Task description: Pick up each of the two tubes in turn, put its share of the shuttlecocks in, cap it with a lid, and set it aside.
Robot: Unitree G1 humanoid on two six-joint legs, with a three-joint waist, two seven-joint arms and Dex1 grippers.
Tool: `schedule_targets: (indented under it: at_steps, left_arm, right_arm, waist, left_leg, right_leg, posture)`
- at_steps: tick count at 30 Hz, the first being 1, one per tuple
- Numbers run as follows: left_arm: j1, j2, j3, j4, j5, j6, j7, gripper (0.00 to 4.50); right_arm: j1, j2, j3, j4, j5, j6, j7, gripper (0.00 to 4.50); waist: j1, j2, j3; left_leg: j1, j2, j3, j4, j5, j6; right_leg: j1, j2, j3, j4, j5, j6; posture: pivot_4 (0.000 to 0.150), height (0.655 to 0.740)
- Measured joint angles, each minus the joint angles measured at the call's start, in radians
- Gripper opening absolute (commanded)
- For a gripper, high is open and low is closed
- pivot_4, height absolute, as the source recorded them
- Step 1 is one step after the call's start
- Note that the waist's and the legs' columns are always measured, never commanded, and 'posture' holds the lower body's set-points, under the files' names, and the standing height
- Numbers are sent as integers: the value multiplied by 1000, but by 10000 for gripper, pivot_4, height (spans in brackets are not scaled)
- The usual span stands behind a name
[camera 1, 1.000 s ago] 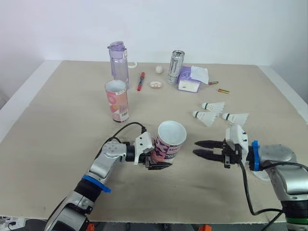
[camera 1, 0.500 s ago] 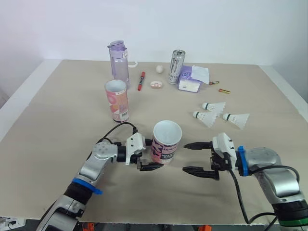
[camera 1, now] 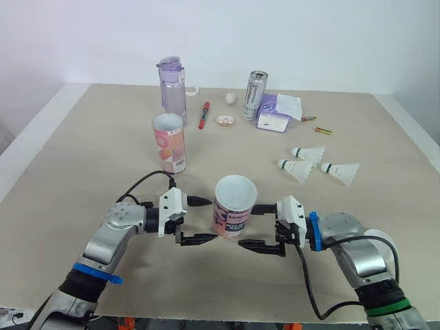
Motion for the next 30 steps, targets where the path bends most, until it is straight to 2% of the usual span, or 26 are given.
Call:
schedule_targets:
  at_steps: [14,30]
  left_arm:
    - [72,57,14,-71,-42,37,-16,45000]
    - [136,32,43,-79,-49,-32,13,45000]
  right_arm:
    - [-53,84,50,78,-30,-51,-22,42707]
    - [-94,164,90,132,-49,-53,-45,42707]
  waist:
    - [-1,0,0]
    - [-1,0,0]
  left_leg:
    - [1,1,0,0,0,0]
    - [3,2,1,1,0,0]
  right_leg:
    - [0,0,0,3,0,-1]
    - [0,1,0,3,1,-3]
  posture:
    - [1500,7400]
    - [1500,7400]
